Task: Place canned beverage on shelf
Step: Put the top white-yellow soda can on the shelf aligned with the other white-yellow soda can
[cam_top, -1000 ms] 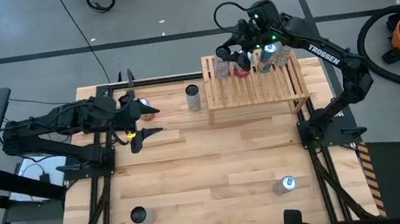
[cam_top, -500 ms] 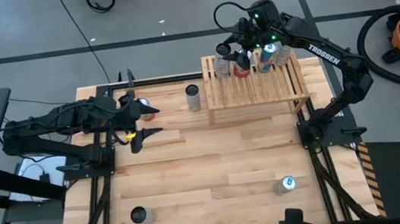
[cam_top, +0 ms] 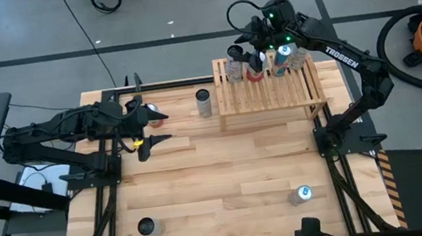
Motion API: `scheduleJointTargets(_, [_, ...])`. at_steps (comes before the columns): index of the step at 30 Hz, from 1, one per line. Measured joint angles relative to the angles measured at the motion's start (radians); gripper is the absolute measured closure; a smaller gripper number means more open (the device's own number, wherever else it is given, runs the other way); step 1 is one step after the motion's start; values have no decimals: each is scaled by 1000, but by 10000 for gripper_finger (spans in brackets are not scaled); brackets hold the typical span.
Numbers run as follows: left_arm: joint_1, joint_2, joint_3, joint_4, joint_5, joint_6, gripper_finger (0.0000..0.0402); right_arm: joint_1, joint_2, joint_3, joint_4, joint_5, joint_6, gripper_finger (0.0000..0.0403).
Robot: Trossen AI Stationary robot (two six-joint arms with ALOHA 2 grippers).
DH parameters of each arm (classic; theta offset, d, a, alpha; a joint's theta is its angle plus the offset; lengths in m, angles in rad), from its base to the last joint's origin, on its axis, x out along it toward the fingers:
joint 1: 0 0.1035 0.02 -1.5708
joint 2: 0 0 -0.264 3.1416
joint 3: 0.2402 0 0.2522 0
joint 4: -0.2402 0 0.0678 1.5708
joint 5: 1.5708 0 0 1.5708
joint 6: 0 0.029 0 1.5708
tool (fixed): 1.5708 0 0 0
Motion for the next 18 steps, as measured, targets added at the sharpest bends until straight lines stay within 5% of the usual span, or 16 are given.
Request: scheduleJointTargets(18, [0, 0, 0, 1, 0, -1, 115, 99, -124, 110, -126, 5, 96, 85])
